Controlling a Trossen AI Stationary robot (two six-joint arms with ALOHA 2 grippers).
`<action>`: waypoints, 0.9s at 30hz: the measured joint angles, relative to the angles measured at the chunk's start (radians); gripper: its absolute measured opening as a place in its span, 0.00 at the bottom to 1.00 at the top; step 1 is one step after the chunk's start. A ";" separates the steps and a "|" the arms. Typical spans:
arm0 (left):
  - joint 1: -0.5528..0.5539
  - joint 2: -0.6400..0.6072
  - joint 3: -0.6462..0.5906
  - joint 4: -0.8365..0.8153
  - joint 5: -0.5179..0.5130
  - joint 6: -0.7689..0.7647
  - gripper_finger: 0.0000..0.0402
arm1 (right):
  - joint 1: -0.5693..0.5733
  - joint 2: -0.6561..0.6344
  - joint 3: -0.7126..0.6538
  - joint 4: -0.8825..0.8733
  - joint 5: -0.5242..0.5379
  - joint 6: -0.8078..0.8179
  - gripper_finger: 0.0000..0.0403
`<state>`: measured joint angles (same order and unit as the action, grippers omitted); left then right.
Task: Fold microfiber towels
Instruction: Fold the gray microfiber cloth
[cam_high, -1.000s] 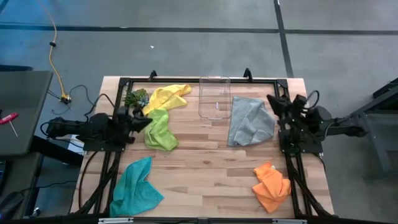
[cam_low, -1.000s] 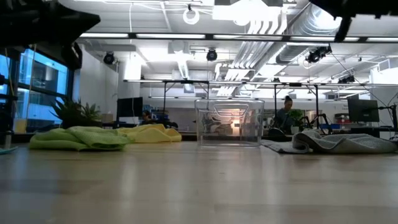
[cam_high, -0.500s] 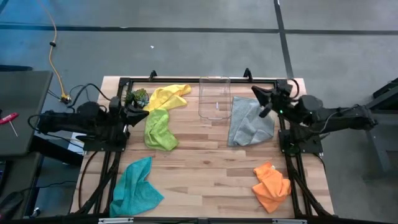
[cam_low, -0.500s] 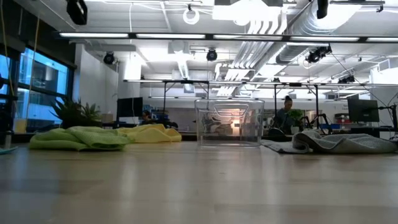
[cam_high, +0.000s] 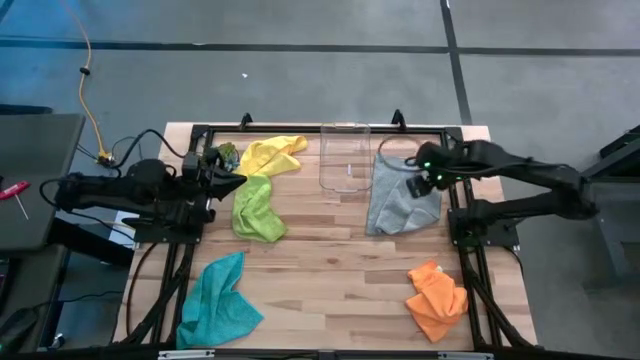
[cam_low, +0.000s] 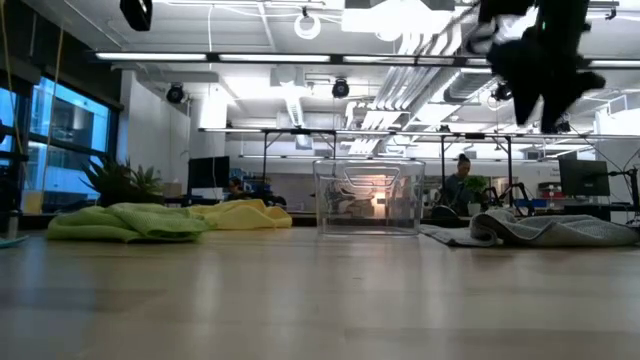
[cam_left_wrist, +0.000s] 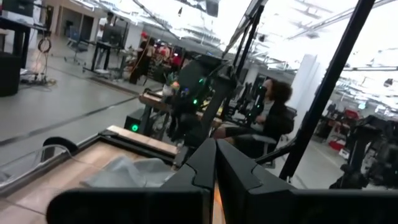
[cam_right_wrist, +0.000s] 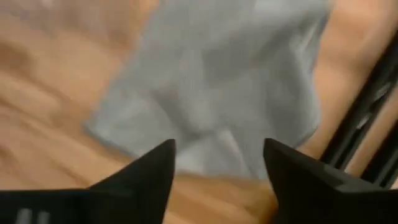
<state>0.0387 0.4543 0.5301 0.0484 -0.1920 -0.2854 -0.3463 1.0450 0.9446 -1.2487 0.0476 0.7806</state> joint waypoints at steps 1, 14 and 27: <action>0.000 0.006 0.000 0.000 0.000 0.000 0.01 | -0.011 0.023 -0.033 -0.001 -0.027 -0.001 0.64; 0.000 0.043 0.000 0.001 0.000 -0.044 0.01 | -0.147 0.246 -0.240 0.189 -0.181 -0.153 0.66; 0.000 0.043 0.000 0.001 -0.002 -0.044 0.01 | -0.186 0.413 -0.240 0.233 -0.231 -0.311 0.52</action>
<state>0.0387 0.4976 0.5301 0.0494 -0.1936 -0.3294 -0.5327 1.4575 0.7045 -1.0161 -0.1838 0.4698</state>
